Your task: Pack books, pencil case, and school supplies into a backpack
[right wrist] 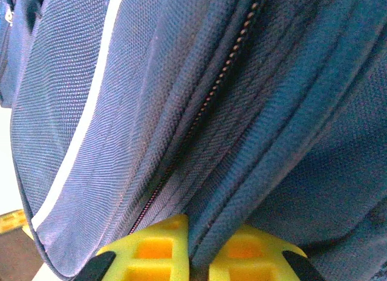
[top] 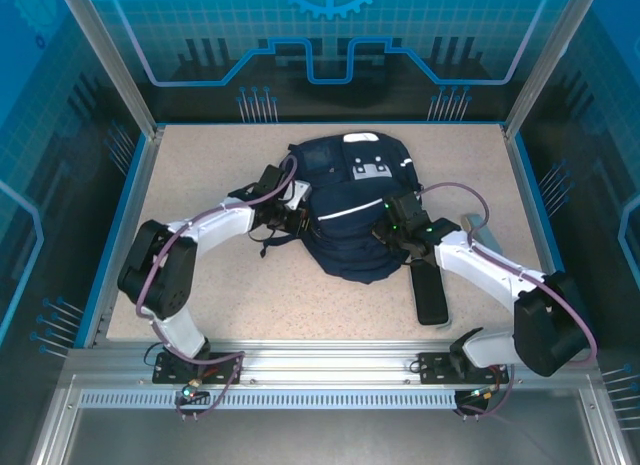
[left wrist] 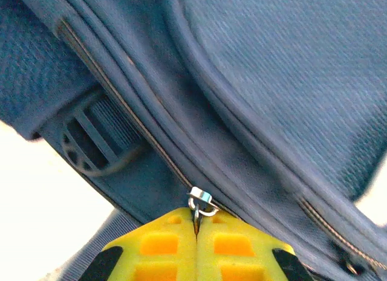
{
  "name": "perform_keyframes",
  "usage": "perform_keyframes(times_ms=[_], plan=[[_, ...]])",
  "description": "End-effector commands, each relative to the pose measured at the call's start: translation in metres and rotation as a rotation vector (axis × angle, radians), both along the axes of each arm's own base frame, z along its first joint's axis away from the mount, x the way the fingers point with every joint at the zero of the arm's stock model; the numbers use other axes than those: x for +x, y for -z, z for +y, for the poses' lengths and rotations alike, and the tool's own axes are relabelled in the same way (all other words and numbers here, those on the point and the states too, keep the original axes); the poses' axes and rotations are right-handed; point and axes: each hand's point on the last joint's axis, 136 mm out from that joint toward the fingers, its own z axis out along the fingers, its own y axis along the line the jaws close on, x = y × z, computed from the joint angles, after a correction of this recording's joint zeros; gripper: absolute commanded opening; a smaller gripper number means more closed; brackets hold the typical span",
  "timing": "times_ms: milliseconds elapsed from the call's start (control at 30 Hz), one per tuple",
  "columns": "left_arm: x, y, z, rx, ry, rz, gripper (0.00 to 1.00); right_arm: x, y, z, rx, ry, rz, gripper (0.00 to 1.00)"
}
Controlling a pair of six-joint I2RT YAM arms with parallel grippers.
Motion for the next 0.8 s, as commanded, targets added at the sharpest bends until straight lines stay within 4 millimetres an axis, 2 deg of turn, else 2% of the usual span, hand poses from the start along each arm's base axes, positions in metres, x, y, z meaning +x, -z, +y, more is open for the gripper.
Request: perform_keyframes(times_ms=[0,100,200,400,567,667,767], plan=[[0.039,-0.014,0.011,0.029,0.004,-0.113,0.0,0.008,-0.005,-0.019,-0.101,0.026,-0.014,0.11],[0.056,-0.012,0.029,0.048,-0.093,-0.119,0.0,0.011,-0.005,-0.013,-0.093,-0.011,-0.016,0.11],[0.061,-0.018,0.05,0.054,-0.193,-0.134,0.0,0.017,-0.005,0.001,-0.072,-0.082,-0.019,0.12],[0.042,-0.034,0.092,0.034,-0.359,-0.162,0.0,0.022,-0.004,0.041,-0.007,-0.212,-0.023,0.14],[0.016,-0.031,0.115,0.065,-0.442,-0.141,0.01,0.023,-0.005,0.084,0.05,-0.312,-0.023,0.21],[0.004,-0.032,0.125,0.067,-0.501,-0.126,0.19,0.022,-0.007,0.101,0.072,-0.367,-0.024,0.33],[-0.009,-0.043,0.128,0.044,-0.535,-0.122,0.43,0.022,-0.015,0.104,0.062,-0.4,-0.044,0.53]])
